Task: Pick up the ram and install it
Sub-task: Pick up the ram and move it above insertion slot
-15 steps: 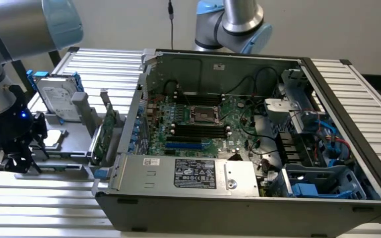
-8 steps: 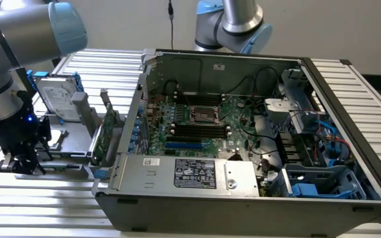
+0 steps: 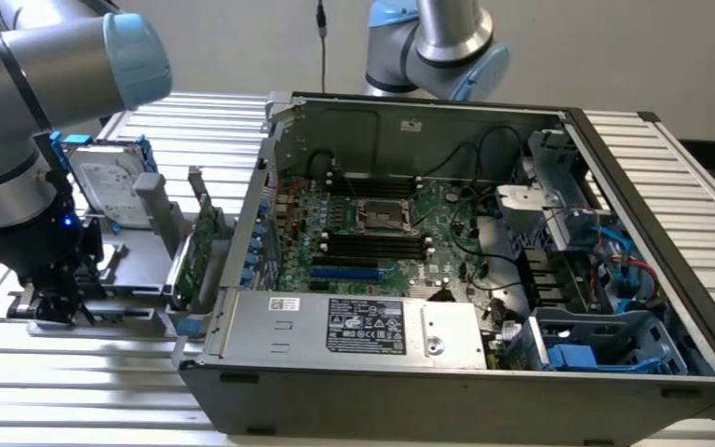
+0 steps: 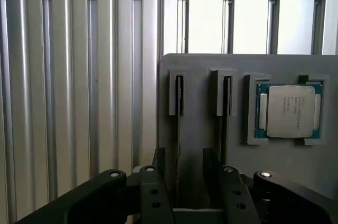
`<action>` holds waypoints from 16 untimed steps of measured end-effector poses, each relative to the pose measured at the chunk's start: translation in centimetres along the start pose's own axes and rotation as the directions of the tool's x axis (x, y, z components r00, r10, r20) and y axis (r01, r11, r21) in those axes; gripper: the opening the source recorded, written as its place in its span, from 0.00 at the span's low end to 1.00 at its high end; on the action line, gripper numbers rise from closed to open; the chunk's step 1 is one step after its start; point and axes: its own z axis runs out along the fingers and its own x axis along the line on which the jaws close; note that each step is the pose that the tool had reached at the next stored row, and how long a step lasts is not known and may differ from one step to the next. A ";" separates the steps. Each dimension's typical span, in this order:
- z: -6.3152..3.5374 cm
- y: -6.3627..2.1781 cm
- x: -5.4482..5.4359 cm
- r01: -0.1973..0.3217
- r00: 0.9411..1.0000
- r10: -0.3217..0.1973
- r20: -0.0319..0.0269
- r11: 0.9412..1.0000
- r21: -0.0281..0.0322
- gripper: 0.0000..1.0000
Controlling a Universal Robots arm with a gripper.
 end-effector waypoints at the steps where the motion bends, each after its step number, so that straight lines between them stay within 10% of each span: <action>1: 0.07 0.00 0.0 0.002 1.000 -0.002 0.000 1.000 0.000 0.42; 16: 0.63 -0.01 0.0 0.021 1.000 -0.021 -0.001 1.000 0.000 0.42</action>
